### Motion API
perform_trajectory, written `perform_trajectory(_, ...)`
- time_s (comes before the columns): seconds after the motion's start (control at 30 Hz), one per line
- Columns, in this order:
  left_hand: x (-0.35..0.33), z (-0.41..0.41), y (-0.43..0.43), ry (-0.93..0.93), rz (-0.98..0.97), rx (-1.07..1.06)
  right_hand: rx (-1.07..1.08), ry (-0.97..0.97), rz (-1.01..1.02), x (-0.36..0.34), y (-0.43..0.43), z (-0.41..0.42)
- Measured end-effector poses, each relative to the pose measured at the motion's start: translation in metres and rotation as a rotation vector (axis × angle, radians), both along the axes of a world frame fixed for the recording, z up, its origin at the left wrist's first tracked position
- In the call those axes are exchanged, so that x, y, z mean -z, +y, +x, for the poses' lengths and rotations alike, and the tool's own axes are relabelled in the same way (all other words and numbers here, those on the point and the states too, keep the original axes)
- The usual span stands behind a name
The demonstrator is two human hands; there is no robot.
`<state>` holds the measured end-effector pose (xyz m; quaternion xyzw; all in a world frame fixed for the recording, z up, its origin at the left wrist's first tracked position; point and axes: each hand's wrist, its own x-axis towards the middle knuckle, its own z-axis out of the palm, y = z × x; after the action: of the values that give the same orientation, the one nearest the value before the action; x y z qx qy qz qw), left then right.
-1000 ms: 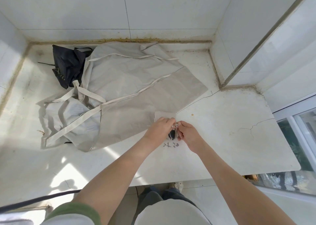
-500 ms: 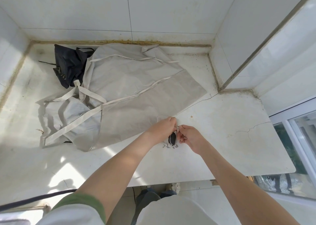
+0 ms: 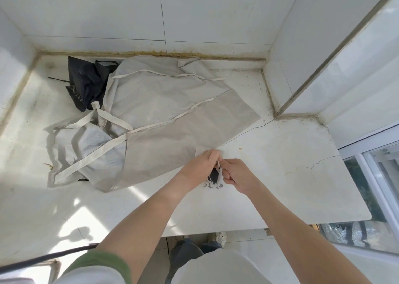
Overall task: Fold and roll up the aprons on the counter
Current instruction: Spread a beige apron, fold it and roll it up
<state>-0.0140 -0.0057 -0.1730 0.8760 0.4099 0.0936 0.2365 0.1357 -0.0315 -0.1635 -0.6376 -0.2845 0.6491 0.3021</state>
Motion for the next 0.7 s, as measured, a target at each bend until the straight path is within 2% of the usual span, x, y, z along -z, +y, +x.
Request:
perform_trajectory(0.13, 0.004, -0.008, 0.0, 0.0, 0.111, 0.083, 0.022, 0.012, -0.001, 0.001, -0.003, -0.003)
perform_trajectory(0.27, 0.0, -0.011, 0.0, -0.027, 0.115, 0.131, 0.054, 0.019, -0.018, 0.0, -0.002, -0.003)
perform_trajectory(0.37, 0.001, -0.01, 0.001, -0.026, 0.048, 0.038, 0.089, 0.053, -0.013, 0.001, 0.0, -0.005)
perform_trajectory(0.43, 0.0, -0.01, 0.001, -0.118, 0.019, -0.041, 0.124, 0.077, -0.004, 0.003, 0.0, -0.007)
perform_trajectory(0.6, 0.006, -0.014, 0.005, -0.142, 0.263, -0.089, 0.165, 0.085, -0.006, 0.002, -0.004, -0.01)
perform_trajectory(0.7, 0.003, -0.016, 0.001, -0.172, 0.29, -0.096, 0.19, 0.092, 0.015, -0.002, -0.004, -0.012)
